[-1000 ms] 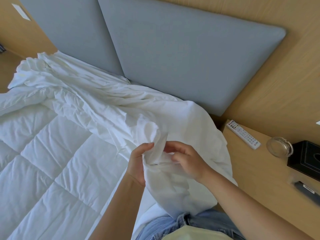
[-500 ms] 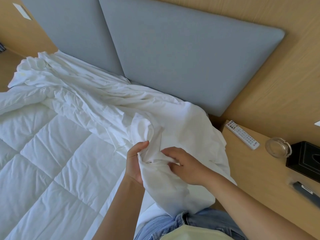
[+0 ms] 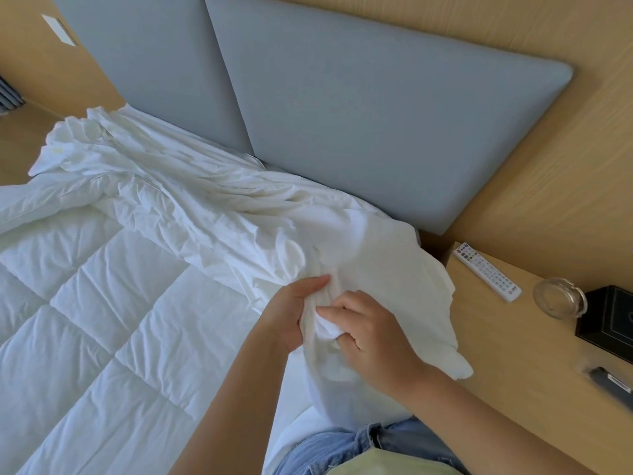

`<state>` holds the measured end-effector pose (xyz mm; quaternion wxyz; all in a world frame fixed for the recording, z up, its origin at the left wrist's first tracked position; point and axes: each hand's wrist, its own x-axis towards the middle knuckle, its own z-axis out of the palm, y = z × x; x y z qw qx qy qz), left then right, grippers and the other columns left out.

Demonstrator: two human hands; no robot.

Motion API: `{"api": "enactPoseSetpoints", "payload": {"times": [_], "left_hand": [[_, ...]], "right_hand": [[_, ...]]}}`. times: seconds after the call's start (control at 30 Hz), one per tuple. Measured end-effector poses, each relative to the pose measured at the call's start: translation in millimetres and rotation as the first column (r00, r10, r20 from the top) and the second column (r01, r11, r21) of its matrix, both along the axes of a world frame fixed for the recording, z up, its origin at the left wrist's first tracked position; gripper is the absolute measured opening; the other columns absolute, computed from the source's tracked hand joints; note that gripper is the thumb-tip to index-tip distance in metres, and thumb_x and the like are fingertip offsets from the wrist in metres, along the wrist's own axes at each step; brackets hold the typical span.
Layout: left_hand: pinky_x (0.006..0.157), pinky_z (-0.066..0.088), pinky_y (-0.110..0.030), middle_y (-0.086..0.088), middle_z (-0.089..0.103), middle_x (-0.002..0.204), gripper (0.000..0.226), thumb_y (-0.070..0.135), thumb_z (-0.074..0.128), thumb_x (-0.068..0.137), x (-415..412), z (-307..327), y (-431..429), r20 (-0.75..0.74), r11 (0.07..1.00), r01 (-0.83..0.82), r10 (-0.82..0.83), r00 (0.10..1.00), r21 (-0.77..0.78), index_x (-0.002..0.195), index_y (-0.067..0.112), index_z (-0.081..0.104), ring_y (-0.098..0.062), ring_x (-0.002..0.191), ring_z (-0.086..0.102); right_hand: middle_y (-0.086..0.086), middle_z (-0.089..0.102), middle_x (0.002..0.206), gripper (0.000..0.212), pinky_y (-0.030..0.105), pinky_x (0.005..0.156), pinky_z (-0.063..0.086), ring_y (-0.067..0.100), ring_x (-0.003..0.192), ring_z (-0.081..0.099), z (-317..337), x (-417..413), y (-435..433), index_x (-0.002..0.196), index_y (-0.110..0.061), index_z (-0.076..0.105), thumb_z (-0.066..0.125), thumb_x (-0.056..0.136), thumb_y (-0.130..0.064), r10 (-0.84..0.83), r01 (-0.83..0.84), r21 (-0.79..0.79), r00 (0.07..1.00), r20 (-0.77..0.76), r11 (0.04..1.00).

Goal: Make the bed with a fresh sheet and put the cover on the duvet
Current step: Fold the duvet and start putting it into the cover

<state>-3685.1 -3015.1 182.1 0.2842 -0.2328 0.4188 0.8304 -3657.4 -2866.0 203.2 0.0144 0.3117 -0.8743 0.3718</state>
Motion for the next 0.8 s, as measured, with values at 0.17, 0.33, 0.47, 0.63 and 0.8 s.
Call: {"api": "enactPoseSetpoints", "payload": {"times": [0.17, 0.33, 0.47, 0.63, 0.8], "left_hand": [[0.063, 0.057, -0.032, -0.016, 0.070, 0.084, 0.034, 0.025, 0.055, 0.084, 5.4, -7.9, 12.3, 0.061, 0.997, -0.053, 0.050, 0.997, 0.052, 0.103, -0.002, 0.064, -0.027, 0.075, 0.070], [0.106, 0.038, -0.046, -0.018, 0.061, 0.122, 0.070, 0.058, 0.062, 0.079, 15.9, -9.8, 9.3, 0.097, 0.985, 0.024, -0.041, 0.994, 0.173, 0.125, 0.005, 0.060, -0.033, 0.115, 0.056], [0.065, 0.057, -0.033, -0.016, 0.069, 0.081, 0.028, 0.008, 0.073, 0.063, 15.9, -6.0, -3.0, 0.094, 0.994, 0.110, -0.111, 0.989, 0.016, 0.089, -0.001, 0.074, -0.027, 0.072, 0.069], [0.069, 0.057, -0.035, -0.017, 0.070, 0.088, 0.024, 0.019, 0.063, 0.070, 10.2, -13.1, -1.8, -0.016, 0.975, -0.221, 0.221, 0.975, 0.000, 0.082, 0.003, 0.076, -0.029, 0.080, 0.069], [0.083, 0.052, -0.038, -0.020, 0.067, 0.094, 0.040, 0.028, 0.059, 0.077, 1.4, -10.7, 5.7, -0.035, 0.983, -0.182, 0.182, 0.983, 0.000, 0.101, -0.003, 0.066, -0.030, 0.087, 0.068]], "right_hand": [[-0.005, 0.058, 0.100, 0.031, 0.023, 0.091, 0.044, 0.009, 0.099, 0.053, -6.9, -17.4, 20.4, 0.106, -0.015, 0.066, 0.054, 0.077, -0.010, -0.048, 0.091, -0.175, 0.971, 0.236, 0.980], [-0.009, 0.047, 0.126, 0.044, 0.015, 0.101, 0.029, 0.008, 0.122, 0.041, -34.4, -40.5, 36.8, 0.133, -0.019, 0.050, 0.056, 0.090, -0.012, -0.169, 0.120, 0.136, 0.875, 0.454, 0.983], [0.008, 0.064, 0.095, 0.017, 0.037, 0.087, 0.047, 0.023, 0.094, 0.060, -40.5, -38.9, 27.9, 0.102, -0.003, 0.069, 0.057, 0.093, -0.012, -0.208, 0.203, 0.054, 0.895, 0.395, 0.978], [0.007, 0.065, 0.106, 0.025, 0.037, 0.090, 0.046, 0.021, 0.102, 0.057, -27.3, -50.3, 19.5, 0.109, -0.007, 0.069, 0.050, 0.098, -0.019, -0.140, 0.112, 0.102, 0.928, 0.346, 0.989], [0.005, 0.059, 0.094, 0.022, 0.041, 0.078, 0.049, 0.020, 0.086, 0.057, -24.7, -51.7, 19.8, 0.091, -0.004, 0.065, 0.049, 0.094, -0.019, -0.150, 0.115, 0.119, 0.921, 0.360, 0.986]]}}
